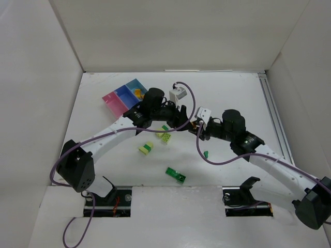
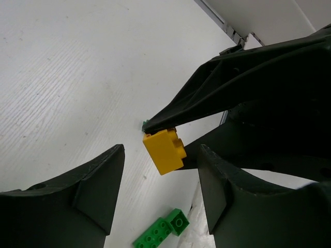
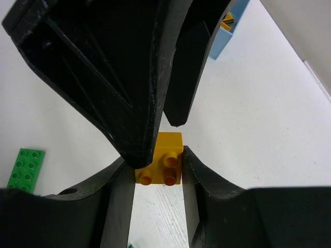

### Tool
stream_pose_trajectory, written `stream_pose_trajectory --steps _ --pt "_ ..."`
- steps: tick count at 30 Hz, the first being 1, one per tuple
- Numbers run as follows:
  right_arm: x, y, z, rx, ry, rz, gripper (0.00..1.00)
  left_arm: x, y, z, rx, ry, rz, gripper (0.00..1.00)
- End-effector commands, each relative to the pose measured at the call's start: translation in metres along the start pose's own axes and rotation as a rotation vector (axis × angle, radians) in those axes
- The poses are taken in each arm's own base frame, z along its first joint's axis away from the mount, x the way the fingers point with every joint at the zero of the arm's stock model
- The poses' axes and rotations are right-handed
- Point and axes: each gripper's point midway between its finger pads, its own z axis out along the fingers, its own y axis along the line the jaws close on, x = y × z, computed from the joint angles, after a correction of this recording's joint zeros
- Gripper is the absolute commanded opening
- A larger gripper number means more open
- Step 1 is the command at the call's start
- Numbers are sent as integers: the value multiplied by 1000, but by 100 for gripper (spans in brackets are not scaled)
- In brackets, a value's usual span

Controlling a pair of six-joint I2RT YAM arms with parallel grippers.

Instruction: Sort the legos into containers by color

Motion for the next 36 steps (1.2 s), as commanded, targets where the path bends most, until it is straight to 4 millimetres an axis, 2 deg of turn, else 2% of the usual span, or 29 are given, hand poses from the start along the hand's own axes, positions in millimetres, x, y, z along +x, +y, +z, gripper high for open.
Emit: stream_pose_trajectory --steps 1,7,8,9,12,13,16,17,22,25,28,32,36 --pt "-50 -21 -7 59 -166 -101 31 27 2 -5 -33 85 -28 54" --pt "-57 -22 -13 59 -187 -119 31 29 6 -1 -39 95 -48 47" --pt "-57 -20 -13 49 -191 -121 31 25 4 -1 -38 88 -55 44" --pt "-53 -19 -12 45 -184 -117 31 26 7 -1 -30 94 -65 43" --pt "-55 -19 -12 49 -191 -121 31 24 4 0 -10 91 -60 41" --pt "-62 -23 -13 64 -206 -118 31 22 2 0 2 84 -53 41" --pt "-61 -30 -10 89 -197 -106 31 27 0 0 17 95 -60 40" --pt "-68 -35 -11 113 -210 -114 31 27 -3 2 26 93 -51 40" --pt "-68 -42 -5 132 -209 -114 31 29 -8 5 71 115 -59 40" --pt "-72 -47 0 152 -216 -108 31 34 -11 8 85 129 -62 32" --pt "-85 -49 0 178 -258 -117 31 34 -14 7 102 134 -62 32" --pt "-88 -60 -3 243 -273 -110 31 32 -19 8 112 131 -43 27" --pt "-95 -66 -7 296 -297 -115 31 39 -20 10 137 160 -62 31"
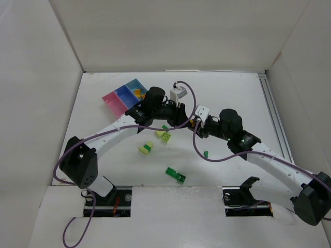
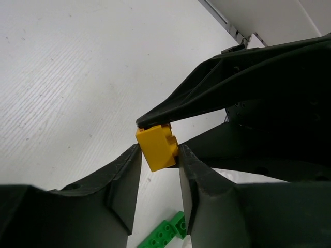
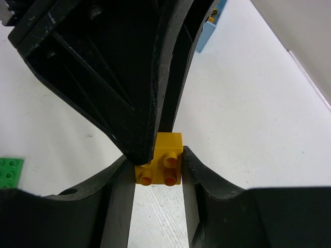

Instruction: Sort the legos into containers by color

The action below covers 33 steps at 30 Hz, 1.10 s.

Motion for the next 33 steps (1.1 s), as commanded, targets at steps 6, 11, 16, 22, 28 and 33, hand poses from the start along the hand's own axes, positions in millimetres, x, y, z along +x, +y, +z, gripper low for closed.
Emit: stream_pose_trajectory --steps 6,11,16,22,28,33 --pt "-104 -60 -24 279 -339 -100 33 35 -30 2 141 149 -31 13" --pt "-104 -61 -24 288 -336 -98 35 29 -32 0 136 133 -28 0" --pt "-98 -56 -19 263 -326 -88 54 4 -23 -9 82 58 -39 0" --pt "-81 -36 -4 158 -277 -52 79 -37 -8 -27 17 -60 -12 0" --pt "-73 -44 -3 195 -230 -16 100 -47 12 -34 -87 -81 -10 0" --pt "-68 -45 -5 207 -208 -9 100 -47 36 -45 -154 -93 -59 0"
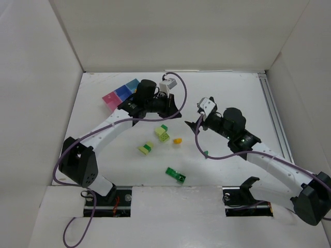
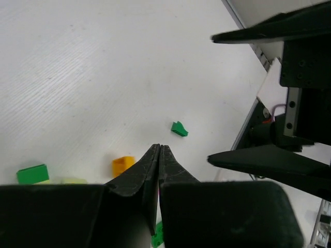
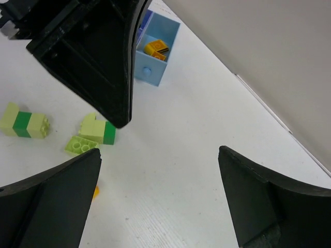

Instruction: Sort the legos into containers by color

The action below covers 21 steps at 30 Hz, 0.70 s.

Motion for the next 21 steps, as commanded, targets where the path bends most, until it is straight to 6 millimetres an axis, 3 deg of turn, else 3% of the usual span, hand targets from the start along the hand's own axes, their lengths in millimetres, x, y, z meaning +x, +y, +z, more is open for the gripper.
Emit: stream_pose_trajectory --steps 1,5,6,8,10,12,13,14,15,16,17,18,20,21 --pt "-26 -14 -1 47 -56 2 100 -27 7 -20 -50 -76 8 0" --pt "-11 -11 -12 53 -6 65 100 -16 42 -21 -176 -72 -73 4" --pt "-5 -10 -15 61 10 81 100 -13 53 -20 -227 -68 -85 19" --pt "10 -13 -23 105 68 152 100 0 65 -16 -264 -30 -113 25" --pt "23 -38 -35 252 136 218 100 12 69 -10 -295 -3 -118 37" --pt "47 -46 -49 346 237 328 100 31 76 -2 -360 58 -95 47" --pt "60 -60 -59 453 292 372 100 42 61 7 -345 93 -57 51" --pt "62 -76 -70 532 312 421 100 51 56 13 -348 131 -19 61" --pt "92 -87 -88 648 423 514 100 64 42 23 -340 170 27 66" --pt "99 -85 -92 675 465 554 100 69 35 27 -335 179 46 68" --pt "105 -102 -105 758 492 602 100 76 26 30 -316 204 74 71" --pt "129 -98 -116 802 589 683 100 84 18 35 -298 227 98 77" --pt "150 -105 -128 848 661 752 100 101 -10 44 -254 260 151 83" --pt "162 -117 -140 895 679 794 100 103 -20 49 -235 255 174 92"
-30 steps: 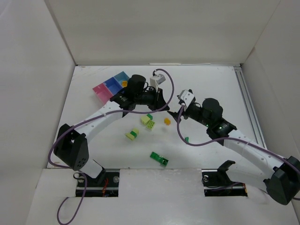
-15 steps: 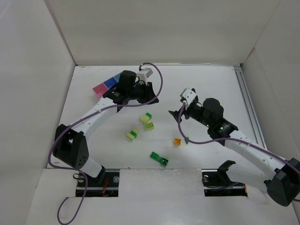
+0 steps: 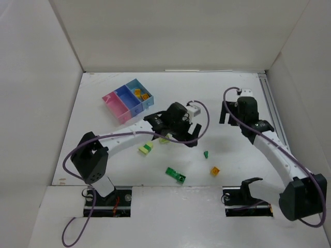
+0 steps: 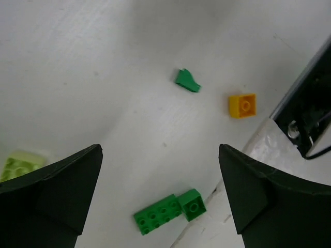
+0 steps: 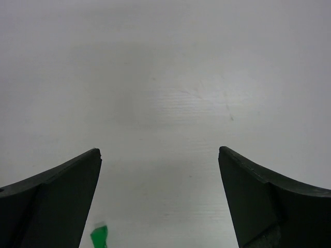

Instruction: Sort the legos into containers by color

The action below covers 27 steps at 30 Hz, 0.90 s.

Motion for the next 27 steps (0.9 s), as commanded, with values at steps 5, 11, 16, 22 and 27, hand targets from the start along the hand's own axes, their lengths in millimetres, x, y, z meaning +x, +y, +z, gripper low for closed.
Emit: stream_pose_trajectory --steps 5,11,16,22,27 --pt "42 -76 14 190 217 319 100 22 -80 14 22 -4 214 94" --pt "22 -98 3 261 156 333 100 25 -109 45 -39 11 141 96" --pt "2 -96 -11 242 52 349 100 49 -103 74 -180 44 150 90" --pt "1 -94 -17 229 27 351 100 67 -129 93 -166 72 171 81" --pt "2 -91 -18 205 14 342 100 69 -140 90 -89 58 150 80"
